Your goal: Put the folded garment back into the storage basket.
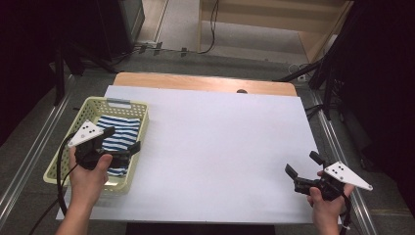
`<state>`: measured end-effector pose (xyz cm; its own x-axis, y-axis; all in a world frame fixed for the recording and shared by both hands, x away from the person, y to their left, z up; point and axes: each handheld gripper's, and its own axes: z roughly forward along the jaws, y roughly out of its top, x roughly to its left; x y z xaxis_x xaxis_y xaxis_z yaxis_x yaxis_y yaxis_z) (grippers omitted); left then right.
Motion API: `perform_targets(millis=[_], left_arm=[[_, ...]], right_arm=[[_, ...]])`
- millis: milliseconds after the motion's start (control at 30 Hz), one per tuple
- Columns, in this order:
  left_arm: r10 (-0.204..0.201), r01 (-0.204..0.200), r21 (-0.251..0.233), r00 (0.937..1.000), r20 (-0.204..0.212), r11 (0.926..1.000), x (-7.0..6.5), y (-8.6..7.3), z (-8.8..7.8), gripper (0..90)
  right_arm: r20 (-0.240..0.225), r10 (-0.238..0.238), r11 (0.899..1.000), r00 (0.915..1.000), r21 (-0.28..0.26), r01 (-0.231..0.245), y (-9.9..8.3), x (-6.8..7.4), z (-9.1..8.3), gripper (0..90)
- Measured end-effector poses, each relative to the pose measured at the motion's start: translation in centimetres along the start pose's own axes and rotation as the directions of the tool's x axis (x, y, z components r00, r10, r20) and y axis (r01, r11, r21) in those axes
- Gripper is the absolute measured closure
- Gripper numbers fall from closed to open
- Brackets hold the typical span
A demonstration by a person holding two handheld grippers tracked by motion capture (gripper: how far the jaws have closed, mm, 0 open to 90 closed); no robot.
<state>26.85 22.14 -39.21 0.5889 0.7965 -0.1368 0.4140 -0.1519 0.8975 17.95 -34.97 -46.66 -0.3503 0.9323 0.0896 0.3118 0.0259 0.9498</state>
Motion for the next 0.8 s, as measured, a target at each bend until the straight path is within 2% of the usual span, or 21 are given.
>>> perform_targets(millis=[133,267,567,800], left_arm=[[0.011,-0.011,-0.025,0.9998,0.018,0.9996,-1.1,-0.2,0.3,0.0],[0.027,-0.026,-0.029,0.9991,0.033,0.9992,-2.3,-0.5,1.0,0.0],[0.024,-0.020,-0.057,0.9966,0.079,0.9982,-4.4,-1.0,2.5,0.0],[0.055,-0.049,-0.069,0.9946,0.088,0.9964,-5.7,-1.5,3.3,0.0]], right_arm=[[0.004,-0.002,1.000,1.0000,-0.006,0.002,0.1,-0.2,-0.1,0.0],[0.005,-0.001,1.000,1.0000,-0.013,0.001,0.2,-0.3,-0.2,0.0],[0.014,0.006,1.000,0.9999,-0.021,-0.006,0.3,-0.5,-0.5,0.0],[0.019,0.015,1.000,0.9997,-0.020,-0.014,0.3,-0.8,-0.6,0.0]])
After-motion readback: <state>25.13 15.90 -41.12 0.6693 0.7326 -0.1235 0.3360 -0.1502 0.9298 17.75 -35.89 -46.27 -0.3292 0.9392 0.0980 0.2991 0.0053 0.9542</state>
